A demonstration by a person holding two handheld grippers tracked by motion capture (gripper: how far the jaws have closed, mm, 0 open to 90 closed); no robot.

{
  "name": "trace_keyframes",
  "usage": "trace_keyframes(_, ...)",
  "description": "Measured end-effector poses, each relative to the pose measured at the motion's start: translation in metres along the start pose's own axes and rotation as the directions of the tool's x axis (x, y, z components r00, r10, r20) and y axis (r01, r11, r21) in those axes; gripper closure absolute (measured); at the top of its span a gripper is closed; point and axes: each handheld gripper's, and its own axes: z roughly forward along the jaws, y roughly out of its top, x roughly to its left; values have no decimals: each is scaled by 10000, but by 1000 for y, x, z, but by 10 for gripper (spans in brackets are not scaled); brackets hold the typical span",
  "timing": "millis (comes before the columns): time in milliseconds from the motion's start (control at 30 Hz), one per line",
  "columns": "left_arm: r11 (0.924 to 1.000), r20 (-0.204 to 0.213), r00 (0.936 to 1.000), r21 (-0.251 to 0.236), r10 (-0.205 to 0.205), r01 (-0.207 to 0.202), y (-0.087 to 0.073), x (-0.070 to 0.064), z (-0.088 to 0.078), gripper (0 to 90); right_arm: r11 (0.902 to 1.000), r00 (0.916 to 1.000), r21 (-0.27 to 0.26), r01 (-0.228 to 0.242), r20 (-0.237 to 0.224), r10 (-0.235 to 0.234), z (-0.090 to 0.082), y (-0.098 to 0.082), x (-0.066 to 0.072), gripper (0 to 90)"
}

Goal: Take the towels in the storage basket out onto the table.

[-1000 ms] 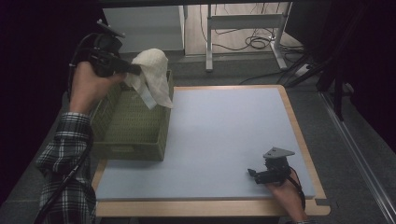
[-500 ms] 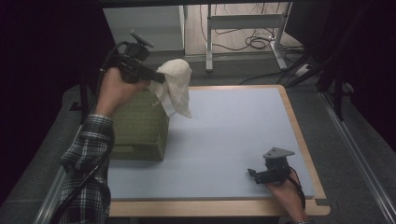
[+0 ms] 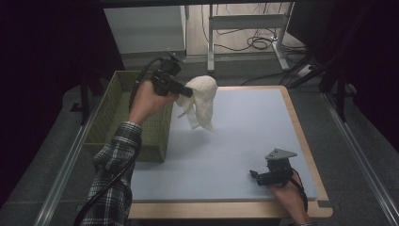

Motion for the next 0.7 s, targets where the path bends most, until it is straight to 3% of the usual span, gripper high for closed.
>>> trace_keyframes(400,9993,664,9978,373,-28,3,-6,-8,62,760,10000,10000,-3,27,10,-27,0,0,0,48)
trace_keyframes(533,9979,675,9977,648,-28,-16,-14,-7,83,756,10000,10000,-2,20,8,-20,0,0,0,48)
trace_keyframes(700,9948,276,9996,1015,20,-48,-26,-7,108,747,10000,10000,-6,27,26,-27,0,0,0,48)
